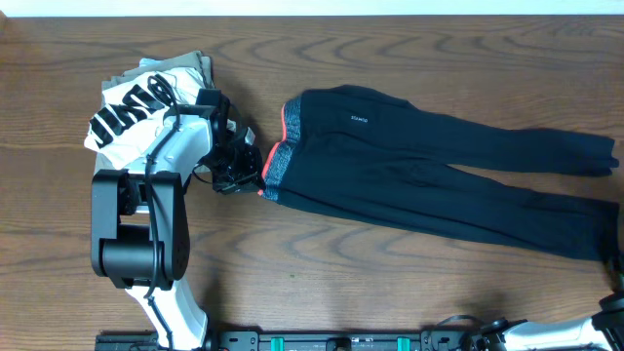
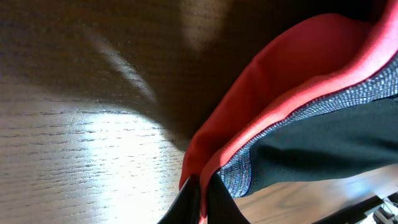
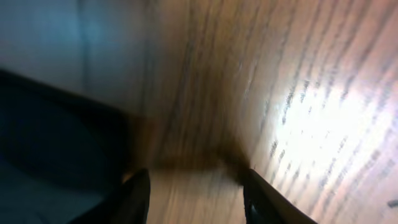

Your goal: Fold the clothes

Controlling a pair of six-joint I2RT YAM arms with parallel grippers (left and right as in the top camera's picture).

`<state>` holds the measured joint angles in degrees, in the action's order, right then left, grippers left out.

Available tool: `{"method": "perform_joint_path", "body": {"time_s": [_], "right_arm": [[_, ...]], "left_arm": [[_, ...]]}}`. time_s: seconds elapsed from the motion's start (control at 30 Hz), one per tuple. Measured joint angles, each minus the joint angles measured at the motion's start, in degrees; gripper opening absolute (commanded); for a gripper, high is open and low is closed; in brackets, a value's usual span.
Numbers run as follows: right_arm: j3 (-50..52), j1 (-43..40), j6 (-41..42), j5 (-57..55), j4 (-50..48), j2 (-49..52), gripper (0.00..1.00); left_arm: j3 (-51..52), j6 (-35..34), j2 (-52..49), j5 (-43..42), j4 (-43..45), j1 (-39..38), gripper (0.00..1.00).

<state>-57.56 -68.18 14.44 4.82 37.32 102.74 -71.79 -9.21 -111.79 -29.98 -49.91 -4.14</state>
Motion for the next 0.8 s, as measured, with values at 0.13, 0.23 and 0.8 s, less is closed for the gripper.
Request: {"method": "perform_joint_path", "body": {"time_s": [0.13, 0.23, 0.8], "right_arm": [[-0.07, 0.00, -0.04, 0.39, -2.14, 0.33, 0.40], [-0.26, 0.07, -0.02, 0.66, -3.37, 0.61, 0.40], [-0.57, 1.68, -2.43, 6.03, -7.08, 1.11, 0.54]], "left_arm": [[0.00, 0.00, 0.00, -0.02, -0.02, 0.00, 0.06], [0.00, 0.00, 0.00, -0.02, 0.00, -0.02, 0.06], [0.00, 0.00, 0.00, -0.02, 0.24, -0.02, 0.06]]}}
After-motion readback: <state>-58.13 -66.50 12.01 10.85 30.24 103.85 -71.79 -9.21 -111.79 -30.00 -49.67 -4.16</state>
